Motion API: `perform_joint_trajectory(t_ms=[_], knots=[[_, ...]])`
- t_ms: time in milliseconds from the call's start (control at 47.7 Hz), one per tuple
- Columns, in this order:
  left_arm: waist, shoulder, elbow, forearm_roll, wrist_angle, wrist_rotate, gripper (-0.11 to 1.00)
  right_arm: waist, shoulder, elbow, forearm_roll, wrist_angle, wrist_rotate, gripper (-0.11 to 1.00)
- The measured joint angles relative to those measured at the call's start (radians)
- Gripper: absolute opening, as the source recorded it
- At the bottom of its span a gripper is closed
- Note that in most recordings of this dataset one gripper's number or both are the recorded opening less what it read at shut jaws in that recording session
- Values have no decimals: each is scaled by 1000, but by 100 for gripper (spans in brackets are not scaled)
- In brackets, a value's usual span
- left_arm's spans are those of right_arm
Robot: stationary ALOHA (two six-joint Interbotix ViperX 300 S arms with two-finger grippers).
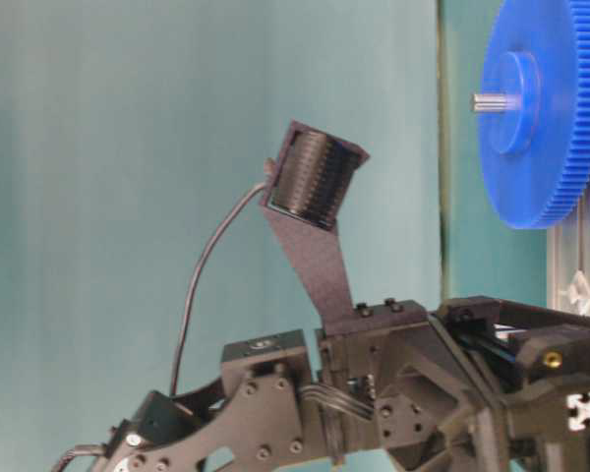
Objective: Insert the small gear onto the shaft.
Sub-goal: 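Carry the gear to the empty left shaft on the rail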
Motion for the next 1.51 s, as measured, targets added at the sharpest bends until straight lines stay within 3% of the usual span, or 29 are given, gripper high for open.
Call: perform_joint_trajectory(t_ms=[1048,1509], knots=[[0,-135,-120,0,196,2,70,0,-6,0,2,5,0,0],[46,-199,-120,0,239,5,70,-2,-34,0,2,6,0,0]])
